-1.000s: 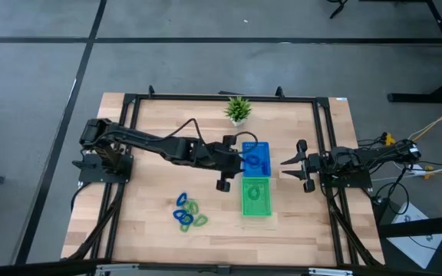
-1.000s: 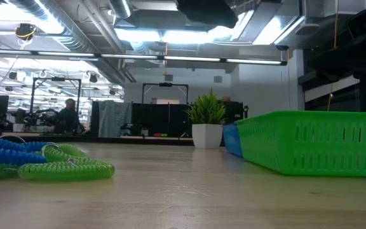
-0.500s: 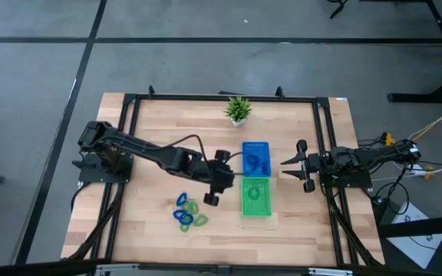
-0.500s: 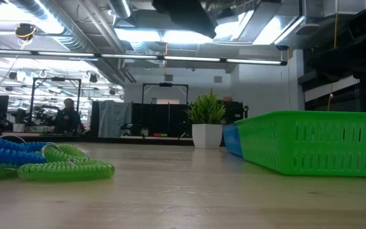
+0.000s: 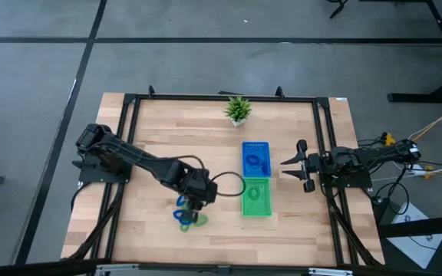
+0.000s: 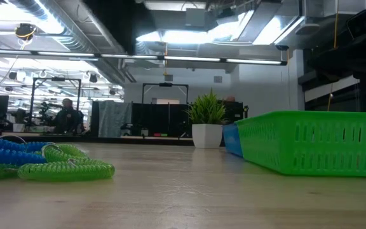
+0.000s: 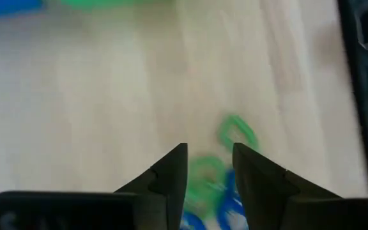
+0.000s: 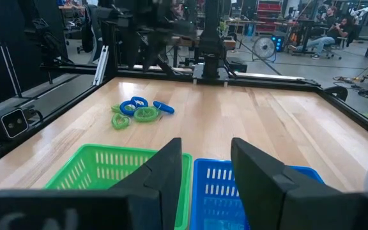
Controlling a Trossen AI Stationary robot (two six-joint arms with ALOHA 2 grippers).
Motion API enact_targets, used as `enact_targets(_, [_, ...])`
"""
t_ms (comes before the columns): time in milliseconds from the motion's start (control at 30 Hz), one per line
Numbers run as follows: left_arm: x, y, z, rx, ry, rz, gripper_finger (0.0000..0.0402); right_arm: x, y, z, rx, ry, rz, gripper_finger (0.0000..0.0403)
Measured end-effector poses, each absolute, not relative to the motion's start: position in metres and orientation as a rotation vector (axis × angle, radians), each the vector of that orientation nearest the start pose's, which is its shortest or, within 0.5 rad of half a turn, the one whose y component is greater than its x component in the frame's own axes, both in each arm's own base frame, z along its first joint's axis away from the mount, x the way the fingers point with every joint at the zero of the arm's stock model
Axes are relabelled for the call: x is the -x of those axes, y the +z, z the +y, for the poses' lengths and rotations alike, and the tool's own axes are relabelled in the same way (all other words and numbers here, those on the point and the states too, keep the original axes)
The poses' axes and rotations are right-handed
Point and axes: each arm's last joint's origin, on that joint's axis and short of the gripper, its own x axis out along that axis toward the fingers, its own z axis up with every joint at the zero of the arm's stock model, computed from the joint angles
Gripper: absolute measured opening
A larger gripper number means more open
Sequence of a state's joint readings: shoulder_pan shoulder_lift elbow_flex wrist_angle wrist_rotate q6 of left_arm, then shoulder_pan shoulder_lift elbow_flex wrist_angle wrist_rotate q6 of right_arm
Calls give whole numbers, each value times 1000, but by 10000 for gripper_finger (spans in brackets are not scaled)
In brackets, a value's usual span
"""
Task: Sort spring keychains
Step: Put the blue spring keychain into the blue bin
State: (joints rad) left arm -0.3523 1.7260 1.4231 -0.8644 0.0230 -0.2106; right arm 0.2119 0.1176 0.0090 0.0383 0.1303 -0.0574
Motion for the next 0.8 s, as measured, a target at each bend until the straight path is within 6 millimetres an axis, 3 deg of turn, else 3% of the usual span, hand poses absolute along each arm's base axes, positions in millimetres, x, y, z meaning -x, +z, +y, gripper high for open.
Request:
enact_targets(367, [-307,258,-162,70,-208,1249,115,-103,161,18,69,84,67,136])
enact_targets(800, [-289,258,-194,295,-52,1262,109,-103,161,18,69,83,67,136])
